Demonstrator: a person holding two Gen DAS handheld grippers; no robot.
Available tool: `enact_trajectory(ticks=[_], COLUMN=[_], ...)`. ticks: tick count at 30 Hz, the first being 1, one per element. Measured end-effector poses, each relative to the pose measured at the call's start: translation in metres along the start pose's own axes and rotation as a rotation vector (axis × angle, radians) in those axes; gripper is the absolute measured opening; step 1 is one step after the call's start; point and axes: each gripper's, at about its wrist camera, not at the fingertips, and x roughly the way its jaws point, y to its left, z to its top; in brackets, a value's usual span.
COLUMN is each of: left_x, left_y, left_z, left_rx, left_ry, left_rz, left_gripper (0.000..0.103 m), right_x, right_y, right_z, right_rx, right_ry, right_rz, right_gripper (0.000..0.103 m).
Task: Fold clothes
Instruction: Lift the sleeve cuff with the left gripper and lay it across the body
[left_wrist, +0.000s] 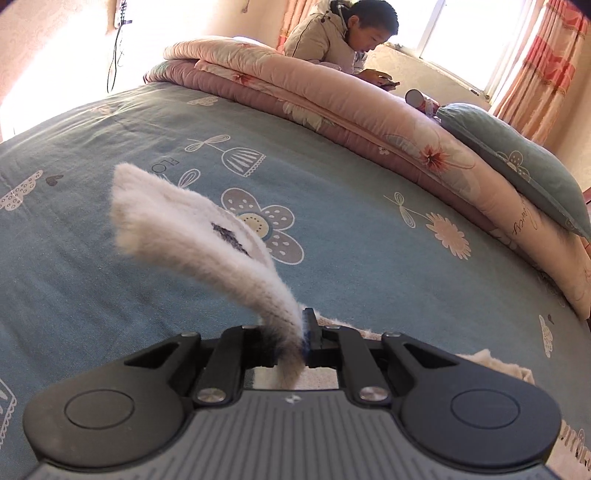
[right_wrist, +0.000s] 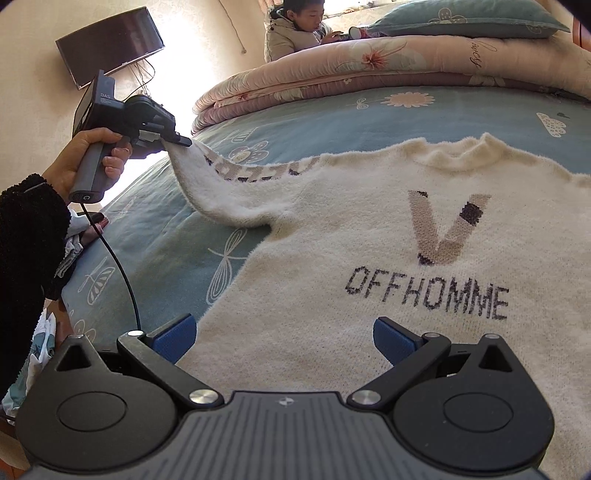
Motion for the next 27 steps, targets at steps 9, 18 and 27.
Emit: enact_trajectory(ticks=[9, 18, 27], left_x=[-0.024, -0.044, -0.057], left_y=[-0.066, -0.124, -0.179], left_z=[0.002, -0.008, -0.03], left_rx=[0.116, 0.206, 0.32], left_ry=[-0.024, -0.047, -0.067], left_rz=[-0.005, -0.049, -0.094], left_gripper=[0.01, 0.01, 0.008], right_x=[0.002, 0.002, 0.015], right_y=[0.005, 0.001, -0.013], right_z=[0.023, 0.024, 0.007], right_rx=[0.019, -0.039, -0.048], right_ry=[-0.001, -0.014, 0.087], right_rz=[0.029, -0.032, -0.046], right_gripper=[0.103, 0.103, 0.103])
